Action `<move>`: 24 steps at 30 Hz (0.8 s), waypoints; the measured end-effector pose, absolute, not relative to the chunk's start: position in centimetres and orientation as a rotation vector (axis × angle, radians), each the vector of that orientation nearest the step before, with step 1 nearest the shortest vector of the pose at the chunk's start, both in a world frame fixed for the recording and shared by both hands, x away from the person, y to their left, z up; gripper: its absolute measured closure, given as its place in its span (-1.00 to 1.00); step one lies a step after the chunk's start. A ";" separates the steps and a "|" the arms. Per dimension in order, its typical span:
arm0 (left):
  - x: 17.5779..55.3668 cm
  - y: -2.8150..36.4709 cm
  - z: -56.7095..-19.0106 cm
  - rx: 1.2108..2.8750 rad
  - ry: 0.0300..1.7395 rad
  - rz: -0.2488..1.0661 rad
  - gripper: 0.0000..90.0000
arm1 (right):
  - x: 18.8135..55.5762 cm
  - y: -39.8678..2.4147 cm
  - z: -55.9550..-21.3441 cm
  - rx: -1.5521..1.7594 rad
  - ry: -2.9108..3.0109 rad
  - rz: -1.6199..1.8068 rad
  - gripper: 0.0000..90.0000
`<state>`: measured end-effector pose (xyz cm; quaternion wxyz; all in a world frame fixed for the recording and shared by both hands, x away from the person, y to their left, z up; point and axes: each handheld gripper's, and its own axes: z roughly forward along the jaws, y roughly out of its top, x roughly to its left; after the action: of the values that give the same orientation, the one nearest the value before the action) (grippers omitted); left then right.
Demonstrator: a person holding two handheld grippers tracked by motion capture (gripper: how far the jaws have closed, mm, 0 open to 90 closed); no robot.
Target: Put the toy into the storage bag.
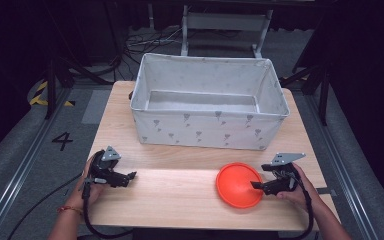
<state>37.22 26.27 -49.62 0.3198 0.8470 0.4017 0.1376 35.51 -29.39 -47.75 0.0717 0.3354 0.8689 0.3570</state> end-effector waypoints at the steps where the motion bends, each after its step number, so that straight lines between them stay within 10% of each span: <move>1: 37.2 26.3 -49.6 2.226 1.056 0.362 -0.99 | 35.5 -29.4 -47.8 1.008 2.612 1.073 -0.64; 18: 37.2 26.3 -49.6 2.228 1.057 0.361 -0.99 | 34.9 -27.8 -48.8 0.896 2.715 1.062 -0.70; 24: 37.2 26.3 -49.6 2.228 1.057 0.360 -0.99 | 35.0 -27.7 -48.6 0.909 2.685 1.083 -0.31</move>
<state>37.20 26.28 -49.60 0.3191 0.8473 0.4019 0.1371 35.04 -27.69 -48.60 0.0537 0.2991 0.8835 0.3564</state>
